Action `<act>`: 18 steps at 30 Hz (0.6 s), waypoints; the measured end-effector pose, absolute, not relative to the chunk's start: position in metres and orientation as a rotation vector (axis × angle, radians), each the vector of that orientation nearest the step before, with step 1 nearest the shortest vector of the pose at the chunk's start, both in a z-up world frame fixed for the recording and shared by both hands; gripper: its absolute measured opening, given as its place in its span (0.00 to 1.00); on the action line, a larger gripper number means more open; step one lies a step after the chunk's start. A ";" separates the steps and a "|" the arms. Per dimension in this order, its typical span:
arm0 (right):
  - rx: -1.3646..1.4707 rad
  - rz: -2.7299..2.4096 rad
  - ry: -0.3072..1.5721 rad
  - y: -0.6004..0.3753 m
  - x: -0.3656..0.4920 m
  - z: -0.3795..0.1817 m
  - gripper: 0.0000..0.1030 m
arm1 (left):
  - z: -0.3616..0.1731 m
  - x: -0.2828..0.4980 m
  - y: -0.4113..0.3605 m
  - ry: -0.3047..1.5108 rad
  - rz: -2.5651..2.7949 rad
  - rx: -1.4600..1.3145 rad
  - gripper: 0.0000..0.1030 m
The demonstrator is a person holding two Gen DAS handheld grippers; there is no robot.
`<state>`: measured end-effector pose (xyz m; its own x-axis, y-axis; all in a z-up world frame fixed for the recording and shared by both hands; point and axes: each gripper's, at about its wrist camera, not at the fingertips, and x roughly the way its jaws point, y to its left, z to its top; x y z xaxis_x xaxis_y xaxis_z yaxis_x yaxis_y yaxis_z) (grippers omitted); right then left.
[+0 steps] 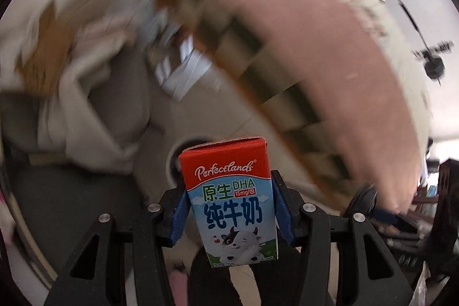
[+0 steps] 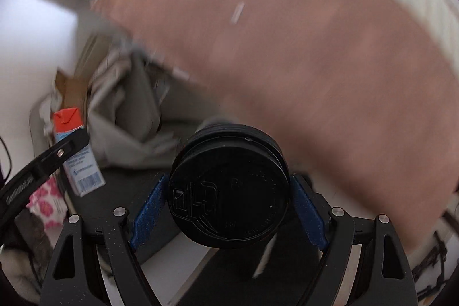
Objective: Collect trash
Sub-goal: 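Carry the milk carton and black lid to the bin and release both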
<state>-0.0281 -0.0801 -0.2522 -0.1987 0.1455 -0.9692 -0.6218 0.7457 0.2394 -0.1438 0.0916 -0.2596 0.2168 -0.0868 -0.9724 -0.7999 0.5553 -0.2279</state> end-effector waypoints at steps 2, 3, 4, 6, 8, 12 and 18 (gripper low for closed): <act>-0.407 0.722 1.681 -0.078 -0.057 -0.290 0.83 | -0.301 -0.171 0.098 1.300 0.619 -0.954 0.47; -0.412 0.717 1.695 -0.076 -0.063 -0.307 0.83 | -0.320 -0.180 0.101 1.310 0.622 -0.981 0.47; -0.428 0.711 1.706 -0.074 -0.073 -0.329 0.83 | -0.350 -0.189 0.104 1.339 0.625 -1.011 0.47; -0.469 0.683 1.719 -0.070 -0.088 -0.380 0.84 | -0.396 -0.200 0.109 1.343 0.617 -1.088 0.48; -0.501 0.658 1.746 -0.065 -0.095 -0.426 0.84 | -0.452 -0.208 0.114 1.365 0.604 -1.164 0.48; -0.550 0.639 1.778 -0.044 -0.092 -0.519 0.84 | -0.545 -0.216 0.124 1.354 0.599 -1.292 0.48; -0.670 0.655 1.754 -0.010 -0.072 -0.632 0.86 | -0.652 -0.217 0.124 1.338 0.575 -1.379 1.00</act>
